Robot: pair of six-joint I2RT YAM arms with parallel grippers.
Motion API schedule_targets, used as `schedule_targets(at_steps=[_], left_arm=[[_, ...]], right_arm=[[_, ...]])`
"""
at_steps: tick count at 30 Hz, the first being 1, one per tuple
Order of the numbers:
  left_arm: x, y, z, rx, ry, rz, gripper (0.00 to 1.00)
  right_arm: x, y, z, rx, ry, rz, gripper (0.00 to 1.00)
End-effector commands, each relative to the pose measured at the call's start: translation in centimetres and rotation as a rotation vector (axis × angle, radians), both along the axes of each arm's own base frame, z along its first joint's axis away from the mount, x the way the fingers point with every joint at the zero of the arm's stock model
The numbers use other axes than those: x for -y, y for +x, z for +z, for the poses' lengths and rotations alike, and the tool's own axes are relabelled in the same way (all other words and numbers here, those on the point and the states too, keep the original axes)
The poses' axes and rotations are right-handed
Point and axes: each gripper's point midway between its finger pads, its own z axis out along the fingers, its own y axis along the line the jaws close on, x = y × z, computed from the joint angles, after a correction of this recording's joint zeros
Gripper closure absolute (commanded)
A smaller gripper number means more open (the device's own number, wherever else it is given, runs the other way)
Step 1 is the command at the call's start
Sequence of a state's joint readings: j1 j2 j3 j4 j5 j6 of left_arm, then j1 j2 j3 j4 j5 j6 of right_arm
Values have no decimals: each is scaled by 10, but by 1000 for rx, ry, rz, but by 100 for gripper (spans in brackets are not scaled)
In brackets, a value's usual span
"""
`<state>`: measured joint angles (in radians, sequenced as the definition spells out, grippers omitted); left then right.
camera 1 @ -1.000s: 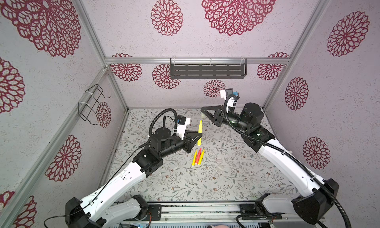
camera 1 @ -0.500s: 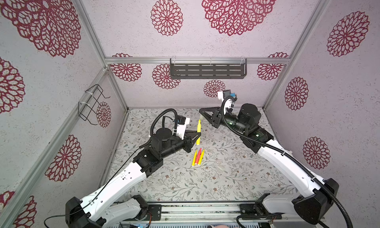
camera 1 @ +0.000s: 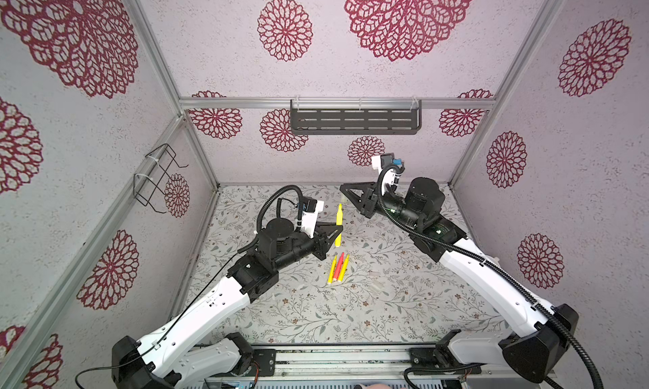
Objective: Insert the pens into the pen caps
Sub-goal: 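Bring the cap in the right gripper above the highlighter tip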
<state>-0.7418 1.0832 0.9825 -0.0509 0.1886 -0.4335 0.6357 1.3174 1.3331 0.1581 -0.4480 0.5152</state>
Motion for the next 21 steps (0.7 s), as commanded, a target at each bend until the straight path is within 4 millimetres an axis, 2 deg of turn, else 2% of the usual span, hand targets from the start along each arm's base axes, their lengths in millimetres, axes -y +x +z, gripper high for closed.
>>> schedule_targets(at_steps=[1, 21], left_arm=[[2, -3, 5, 19, 3, -9, 100], [1, 0, 4, 24, 14, 8, 100]], right_arm=[[5, -6, 28, 81, 44, -14, 97], [-5, -7, 20, 63, 40, 3, 97]])
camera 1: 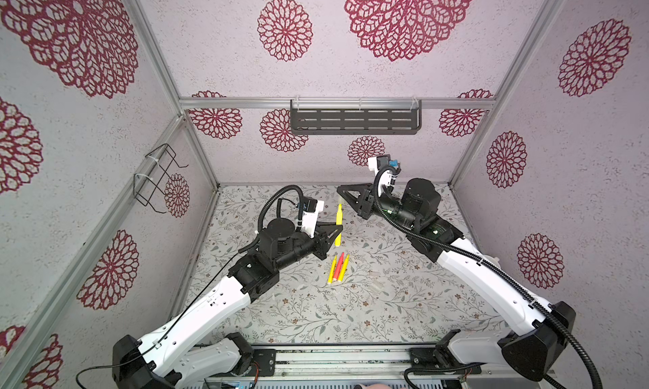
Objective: Insert the pens into the pen caps
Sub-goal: 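Bring the cap in the right gripper above the highlighter tip, then lower the translucent cap with the right gripper onto the highlighter tip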
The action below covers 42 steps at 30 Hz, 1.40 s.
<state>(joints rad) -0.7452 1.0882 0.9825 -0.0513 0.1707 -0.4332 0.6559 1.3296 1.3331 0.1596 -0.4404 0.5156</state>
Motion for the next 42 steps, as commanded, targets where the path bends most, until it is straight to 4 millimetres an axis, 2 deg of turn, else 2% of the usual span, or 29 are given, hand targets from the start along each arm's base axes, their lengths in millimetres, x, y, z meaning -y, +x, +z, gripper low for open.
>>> schedule_targets(at_steps=[1, 33, 42], left_arm=[[1, -2, 6, 24, 9, -5, 100], [-12, 3, 11, 44, -9, 76, 100], [-23, 8, 15, 50, -19, 140, 100]], right_arm=[[2, -5, 24, 70, 46, -7, 97], [-6, -14, -7, 52, -42, -57, 97], [-10, -19, -19, 55, -80, -89, 96]])
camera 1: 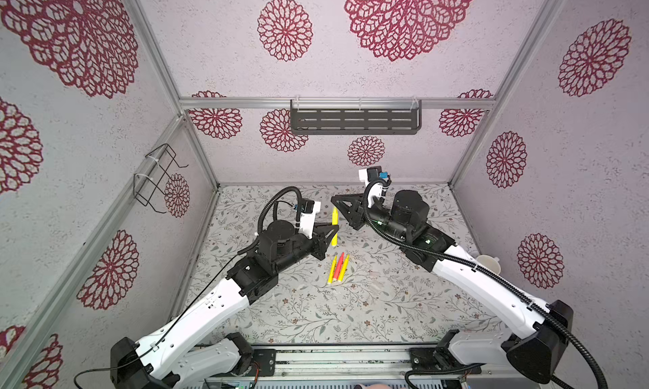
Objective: Insert the pens into the pen caps
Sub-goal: 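Lower the translucent cap with the right gripper onto the highlighter tip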
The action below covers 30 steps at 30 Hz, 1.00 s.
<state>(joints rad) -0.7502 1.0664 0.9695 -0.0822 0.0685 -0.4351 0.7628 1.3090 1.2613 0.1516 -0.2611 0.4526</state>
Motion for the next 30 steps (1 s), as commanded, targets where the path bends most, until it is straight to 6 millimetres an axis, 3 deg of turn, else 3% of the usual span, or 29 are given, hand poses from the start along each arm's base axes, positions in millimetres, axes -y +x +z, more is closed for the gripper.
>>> schedule_targets(at_steps=[1, 30], left_arm=[[-10, 2, 21, 60, -43, 51, 100], [-32, 5, 49, 164, -70, 133, 100]], right_arm=[[4, -10, 6, 45, -28, -18, 96], [-17, -26, -38, -18, -131, 33, 97]])
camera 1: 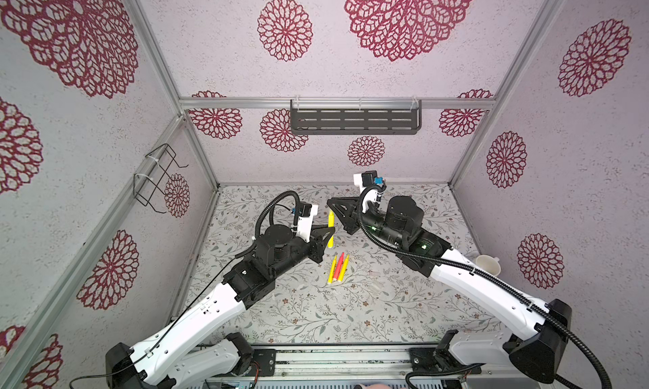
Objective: Insert the pens into the pen caps
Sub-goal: 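Lower the translucent cap with the right gripper onto the highlighter tip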
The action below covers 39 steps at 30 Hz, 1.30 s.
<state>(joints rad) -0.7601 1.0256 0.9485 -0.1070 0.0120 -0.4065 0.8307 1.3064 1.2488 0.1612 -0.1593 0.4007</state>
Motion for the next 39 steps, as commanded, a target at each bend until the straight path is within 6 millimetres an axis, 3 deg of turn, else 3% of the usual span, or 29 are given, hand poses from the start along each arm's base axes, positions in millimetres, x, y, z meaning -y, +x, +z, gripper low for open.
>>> schedule_targets(at_steps=[1, 39], left_arm=[[-22, 8, 52, 148, -103, 91, 100], [-55, 14, 102, 302, -227, 172, 100]], right_arm=[[-8, -18, -38, -68, -107, 66, 96], [-16, -39, -109, -211, -188, 95, 99]])
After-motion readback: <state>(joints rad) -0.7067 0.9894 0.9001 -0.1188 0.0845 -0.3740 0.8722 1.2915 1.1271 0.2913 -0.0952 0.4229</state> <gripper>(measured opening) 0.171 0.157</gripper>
